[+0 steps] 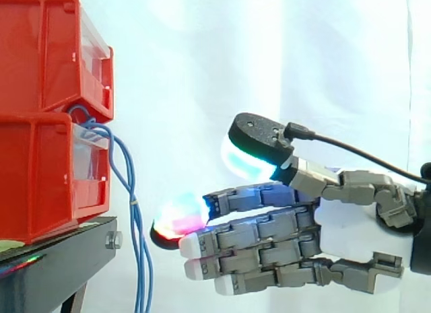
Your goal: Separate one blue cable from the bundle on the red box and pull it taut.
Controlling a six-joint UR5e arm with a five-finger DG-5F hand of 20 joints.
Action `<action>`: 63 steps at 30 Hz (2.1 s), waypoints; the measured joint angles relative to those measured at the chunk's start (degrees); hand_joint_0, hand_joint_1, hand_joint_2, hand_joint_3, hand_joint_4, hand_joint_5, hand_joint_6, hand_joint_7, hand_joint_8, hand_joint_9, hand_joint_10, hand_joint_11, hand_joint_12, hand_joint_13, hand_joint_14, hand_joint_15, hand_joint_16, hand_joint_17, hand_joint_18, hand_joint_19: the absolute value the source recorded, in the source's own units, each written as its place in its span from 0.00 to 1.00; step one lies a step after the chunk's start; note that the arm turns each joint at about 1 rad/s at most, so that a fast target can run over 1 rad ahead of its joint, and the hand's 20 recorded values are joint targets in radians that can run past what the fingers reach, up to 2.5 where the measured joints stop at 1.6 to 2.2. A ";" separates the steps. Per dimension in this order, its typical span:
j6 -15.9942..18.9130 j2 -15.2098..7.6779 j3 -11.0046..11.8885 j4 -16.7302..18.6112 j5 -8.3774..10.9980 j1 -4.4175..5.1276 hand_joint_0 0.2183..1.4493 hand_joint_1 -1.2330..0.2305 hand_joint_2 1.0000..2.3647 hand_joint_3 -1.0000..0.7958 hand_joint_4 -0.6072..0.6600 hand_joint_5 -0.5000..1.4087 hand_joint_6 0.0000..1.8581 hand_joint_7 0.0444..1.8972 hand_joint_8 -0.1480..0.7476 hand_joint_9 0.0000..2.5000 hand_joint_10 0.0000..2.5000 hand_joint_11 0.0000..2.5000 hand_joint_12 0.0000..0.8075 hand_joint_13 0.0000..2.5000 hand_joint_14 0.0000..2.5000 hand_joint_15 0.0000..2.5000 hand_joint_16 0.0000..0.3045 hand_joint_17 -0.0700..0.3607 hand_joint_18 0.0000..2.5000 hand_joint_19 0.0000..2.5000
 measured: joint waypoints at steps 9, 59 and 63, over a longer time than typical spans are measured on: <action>1.65 -4.62 3.62 4.15 -2.75 -0.42 0.28 0.48 0.00 0.32 0.64 0.19 0.27 0.36 0.39 0.31 0.00 0.04 0.37 0.20 0.00 0.05 0.17 0.43 0.11 0.18; 11.00 -8.61 7.20 5.64 -11.37 -1.03 0.30 0.48 0.01 0.32 0.64 0.24 0.27 0.62 0.40 0.35 0.00 0.08 0.37 0.23 0.00 0.08 0.16 0.42 0.14 0.19; 9.01 -5.77 4.46 5.27 -11.24 -0.82 0.31 0.48 0.01 0.34 0.62 0.24 0.27 0.66 0.40 0.35 0.00 0.08 0.37 0.23 0.00 0.08 0.16 0.42 0.14 0.19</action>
